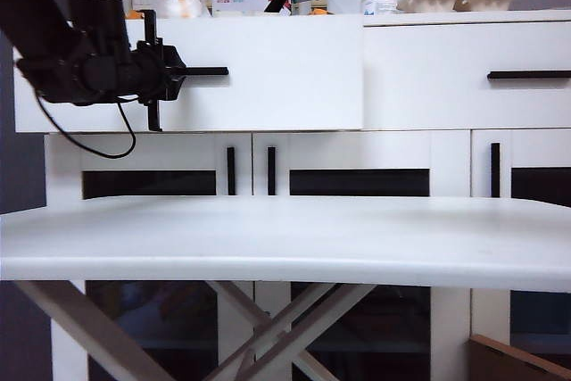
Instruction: Pick up a can of beer from the white table, open the left drawer, place the beer inside the drawer, and finally close the drawer.
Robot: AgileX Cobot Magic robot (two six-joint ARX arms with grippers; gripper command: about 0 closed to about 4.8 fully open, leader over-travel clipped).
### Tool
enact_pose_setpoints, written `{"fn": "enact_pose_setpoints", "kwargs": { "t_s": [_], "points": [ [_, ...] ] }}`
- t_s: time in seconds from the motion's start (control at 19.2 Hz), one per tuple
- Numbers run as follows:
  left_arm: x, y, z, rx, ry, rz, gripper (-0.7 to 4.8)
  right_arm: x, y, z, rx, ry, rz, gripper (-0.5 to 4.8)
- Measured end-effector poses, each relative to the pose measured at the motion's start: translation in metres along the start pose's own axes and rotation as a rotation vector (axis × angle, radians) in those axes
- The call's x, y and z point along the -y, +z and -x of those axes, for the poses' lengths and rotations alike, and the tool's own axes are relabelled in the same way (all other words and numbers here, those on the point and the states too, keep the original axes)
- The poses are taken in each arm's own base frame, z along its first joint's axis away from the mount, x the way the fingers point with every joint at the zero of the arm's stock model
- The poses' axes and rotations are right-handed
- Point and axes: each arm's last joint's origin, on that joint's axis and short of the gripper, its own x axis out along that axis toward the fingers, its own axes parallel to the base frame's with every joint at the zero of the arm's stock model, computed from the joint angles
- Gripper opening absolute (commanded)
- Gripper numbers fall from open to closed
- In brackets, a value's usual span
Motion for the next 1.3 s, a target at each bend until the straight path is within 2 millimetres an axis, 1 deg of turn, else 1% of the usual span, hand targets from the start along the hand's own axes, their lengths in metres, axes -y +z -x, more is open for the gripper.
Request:
{"fn": "enact_pose_setpoints", "kwargs": {
  "t_s": [0.05, 0.21, 0.26, 0.47, 0.52, 0.62, 0.73, 0.78, 0.89, 0.94, 0.99, 1.04, 1.2, 1.3],
  "points": [
    [0.001, -0.003, 0.009, -0.006, -0.005, -0.001, -0.06, 0.000, 0.000, 0.000, 0.000, 0.001, 0.000, 1.44],
    [0.006, -0.006, 0.027, -0.026, -0.004, 0.000, -0.06, 0.000, 0.000, 0.000, -0.001, 0.000, 0.000, 1.44],
    [0.008, -0.007, 0.039, -0.027, -0.003, 0.001, -0.06, 0.001, 0.000, 0.000, 0.000, -0.015, 0.000, 1.44],
    [0.015, -0.009, 0.064, -0.028, 0.004, 0.001, -0.06, 0.001, 0.000, 0.000, -0.001, -0.025, 0.000, 1.44],
    [0.018, -0.009, 0.074, -0.032, 0.009, 0.001, -0.06, 0.001, 0.000, 0.000, 0.000, -0.025, 0.000, 1.44],
    [0.021, -0.010, 0.084, -0.037, 0.017, 0.000, -0.06, 0.001, 0.000, 0.000, 0.001, -0.026, 0.000, 1.44],
    [0.025, -0.011, 0.098, -0.040, 0.028, -0.002, -0.06, 0.001, 0.001, 0.000, 0.004, -0.025, -0.001, 1.44],
    [0.028, -0.012, 0.107, -0.040, 0.026, -0.006, -0.06, 0.001, 0.004, 0.001, 0.010, -0.025, -0.001, 1.44],
    [0.032, -0.013, 0.121, -0.046, 0.032, -0.005, -0.06, 0.002, 0.009, 0.002, 0.034, -0.036, -0.003, 1.44],
    [0.033, -0.014, 0.124, -0.048, 0.034, -0.005, -0.06, 0.001, 0.011, 0.002, 0.049, -0.035, -0.005, 1.44],
    [0.036, -0.014, 0.133, -0.050, 0.040, -0.004, -0.06, 0.001, 0.012, 0.002, 0.058, -0.034, -0.005, 1.44],
    [0.037, -0.015, 0.136, -0.050, 0.041, -0.004, -0.06, 0.001, 0.012, 0.002, 0.058, -0.034, -0.005, 1.44],
    [0.043, -0.016, 0.161, -0.053, 0.051, -0.002, -0.06, 0.002, 0.012, 0.002, 0.058, -0.036, -0.005, 1.44],
    [0.046, -0.017, 0.173, -0.061, 0.053, -0.002, -0.06, 0.001, 0.012, 0.002, 0.061, -0.035, -0.003, 1.44]
  ]
}}
